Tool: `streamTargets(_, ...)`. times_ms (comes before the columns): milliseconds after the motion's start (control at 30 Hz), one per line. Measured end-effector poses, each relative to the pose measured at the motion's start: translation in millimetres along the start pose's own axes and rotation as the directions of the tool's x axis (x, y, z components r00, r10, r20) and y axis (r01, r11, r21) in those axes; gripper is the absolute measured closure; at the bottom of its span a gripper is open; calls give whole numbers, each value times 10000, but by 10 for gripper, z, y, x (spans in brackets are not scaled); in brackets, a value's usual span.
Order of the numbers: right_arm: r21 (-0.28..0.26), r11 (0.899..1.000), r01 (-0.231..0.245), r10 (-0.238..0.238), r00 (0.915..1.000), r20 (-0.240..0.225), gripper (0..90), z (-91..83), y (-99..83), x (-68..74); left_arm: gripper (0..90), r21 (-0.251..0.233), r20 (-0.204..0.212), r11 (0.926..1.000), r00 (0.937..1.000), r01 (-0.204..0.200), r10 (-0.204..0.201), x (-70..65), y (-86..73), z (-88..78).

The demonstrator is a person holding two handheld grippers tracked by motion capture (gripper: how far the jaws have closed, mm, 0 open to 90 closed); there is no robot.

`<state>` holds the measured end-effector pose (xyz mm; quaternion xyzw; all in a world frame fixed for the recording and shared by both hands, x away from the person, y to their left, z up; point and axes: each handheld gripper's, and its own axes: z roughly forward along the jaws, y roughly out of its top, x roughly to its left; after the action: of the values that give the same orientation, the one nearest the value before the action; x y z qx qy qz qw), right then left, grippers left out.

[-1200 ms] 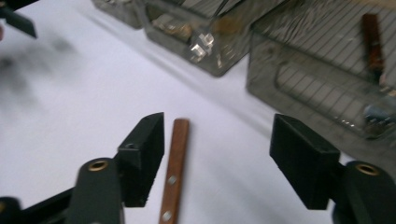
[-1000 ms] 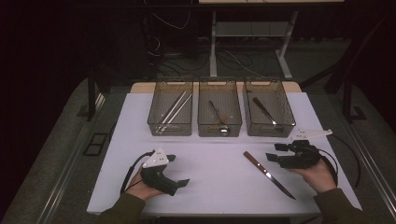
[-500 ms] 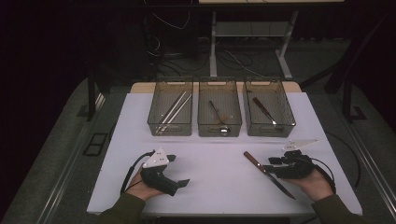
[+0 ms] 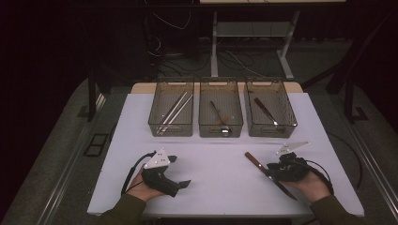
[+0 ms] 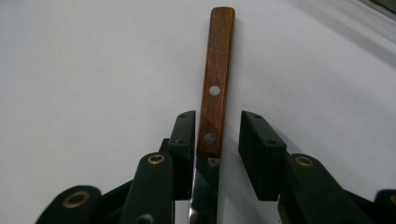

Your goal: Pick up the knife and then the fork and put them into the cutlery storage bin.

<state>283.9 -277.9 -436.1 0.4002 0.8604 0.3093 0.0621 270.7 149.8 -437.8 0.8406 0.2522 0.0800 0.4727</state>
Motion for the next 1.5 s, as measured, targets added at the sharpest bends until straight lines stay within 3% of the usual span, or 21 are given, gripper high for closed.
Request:
streamTargets(400,451,9974,553,-560,9983,137,711,49,41,34,0,26,-6,10000,10000,4,-4,1,0,3)
streamTargets(733,1336,9838,1198,-1253,9916,335,738,71,143,76,0,43,19,10000,10000,-14,13,1,-2,10)
streamTargets(1067,2073,9698,1281,-1364,9903,261,757,101,246,77,0,55,43,10000,10000,3,-3,-2,-3,20)
streamTargets(1167,2505,9592,1309,-1382,9903,117,755,121,309,68,0,78,37,10000,10000,-22,21,-3,-2,20)
streamTargets(1333,3343,9332,1318,-1441,9895,121,754,172,429,82,0,103,40,9999,10000,-16,16,-1,-3,27)
streamTargets(1433,3945,9102,1261,-1414,9899,99,754,211,510,92,0,116,58,9999,10000,-42,42,-3,-3,29)
streamTargets(1500,4367,8898,1326,-1522,9883,101,755,238,563,98,0,102,55,9999,10000,-36,36,-4,-2,26)
